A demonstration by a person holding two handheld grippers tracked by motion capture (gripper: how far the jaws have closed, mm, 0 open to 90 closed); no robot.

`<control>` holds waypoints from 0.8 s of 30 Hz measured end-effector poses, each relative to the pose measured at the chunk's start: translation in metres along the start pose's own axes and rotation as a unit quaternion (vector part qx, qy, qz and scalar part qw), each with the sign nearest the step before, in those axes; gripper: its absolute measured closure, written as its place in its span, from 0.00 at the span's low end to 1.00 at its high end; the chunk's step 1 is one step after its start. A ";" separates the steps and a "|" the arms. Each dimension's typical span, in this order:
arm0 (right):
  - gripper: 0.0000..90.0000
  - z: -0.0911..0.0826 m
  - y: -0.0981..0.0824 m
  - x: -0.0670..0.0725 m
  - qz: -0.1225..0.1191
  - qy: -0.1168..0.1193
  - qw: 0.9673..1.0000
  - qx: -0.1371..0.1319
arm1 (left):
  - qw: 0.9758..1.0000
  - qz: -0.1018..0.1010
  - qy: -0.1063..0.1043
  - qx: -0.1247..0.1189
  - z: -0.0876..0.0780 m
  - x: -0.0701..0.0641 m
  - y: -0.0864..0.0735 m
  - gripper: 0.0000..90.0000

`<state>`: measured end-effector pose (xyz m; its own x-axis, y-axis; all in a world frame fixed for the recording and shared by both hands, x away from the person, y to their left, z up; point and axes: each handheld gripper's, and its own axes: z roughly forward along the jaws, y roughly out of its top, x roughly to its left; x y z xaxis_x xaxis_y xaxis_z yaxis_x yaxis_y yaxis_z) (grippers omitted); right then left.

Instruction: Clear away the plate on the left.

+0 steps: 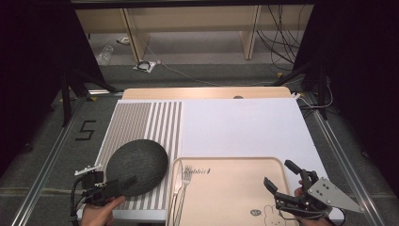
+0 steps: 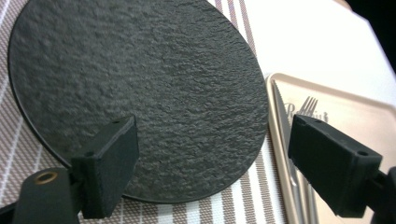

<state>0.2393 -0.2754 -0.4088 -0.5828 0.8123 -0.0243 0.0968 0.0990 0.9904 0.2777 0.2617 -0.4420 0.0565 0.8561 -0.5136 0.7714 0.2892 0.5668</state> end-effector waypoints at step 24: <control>0.19 0.000 0.001 0.003 -0.003 0.001 1.000 0.002 | 0.993 -0.118 -0.004 -0.026 -0.008 0.016 -0.012 0.17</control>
<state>0.2378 -0.2724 -0.4083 -0.5852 0.8104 -0.0300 0.0967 0.1064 0.9896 0.2644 0.2758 -0.4519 -0.1167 0.7586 -0.6410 0.7302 0.5030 0.4624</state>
